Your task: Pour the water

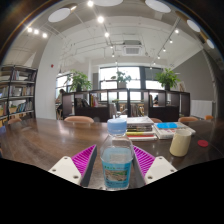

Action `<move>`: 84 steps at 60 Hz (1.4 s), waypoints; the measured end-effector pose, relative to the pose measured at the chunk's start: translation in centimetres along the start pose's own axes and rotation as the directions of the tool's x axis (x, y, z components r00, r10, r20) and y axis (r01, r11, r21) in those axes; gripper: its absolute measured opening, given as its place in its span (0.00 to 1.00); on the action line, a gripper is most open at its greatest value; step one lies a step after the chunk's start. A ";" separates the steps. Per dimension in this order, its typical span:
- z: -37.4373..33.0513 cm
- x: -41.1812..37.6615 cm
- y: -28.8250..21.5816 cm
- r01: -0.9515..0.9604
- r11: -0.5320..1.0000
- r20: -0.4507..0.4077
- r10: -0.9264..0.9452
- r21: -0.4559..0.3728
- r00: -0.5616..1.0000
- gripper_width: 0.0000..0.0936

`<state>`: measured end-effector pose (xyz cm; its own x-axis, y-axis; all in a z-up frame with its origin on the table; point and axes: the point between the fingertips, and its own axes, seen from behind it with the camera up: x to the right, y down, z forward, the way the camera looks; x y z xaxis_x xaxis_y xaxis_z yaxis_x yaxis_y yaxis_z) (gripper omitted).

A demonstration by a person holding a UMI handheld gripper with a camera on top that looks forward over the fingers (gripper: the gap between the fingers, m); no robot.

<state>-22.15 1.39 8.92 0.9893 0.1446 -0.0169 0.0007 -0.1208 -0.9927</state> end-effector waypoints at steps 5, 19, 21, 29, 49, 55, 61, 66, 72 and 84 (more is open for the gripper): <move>-0.2 0.5 0.0 -0.038 0.999 -0.020 0.038 0.021 0.999 0.52; 0.1 0.5 -0.1 -0.023 0.999 0.011 0.022 0.029 1.000 0.37; 0.1 0.5 -0.1 -0.018 0.999 0.012 0.017 0.029 1.000 0.37; 0.2 0.6 -0.1 -0.037 0.999 0.022 0.037 0.022 0.999 0.37; 3.7 6.9 -6.7 -0.539 0.839 0.081 0.534 0.077 0.842 0.37; 3.5 8.5 -10.0 -0.760 0.644 0.144 0.746 0.092 0.650 0.37; 5.7 11.8 -11.0 -0.906 0.413 0.213 0.880 0.098 0.424 0.37; 6.2 13.7 -12.2 -0.977 0.199 0.269 0.939 0.083 0.214 0.36; 6.7 15.8 -12.6 -0.998 -0.017 0.305 0.952 0.068 0.005 0.38; 5.3 19.9 -13.0 -0.927 -0.367 0.381 0.869 0.072 -0.315 0.38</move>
<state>-3.26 11.07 20.82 -0.3663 0.2238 -0.9032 -0.9282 -0.0193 0.3717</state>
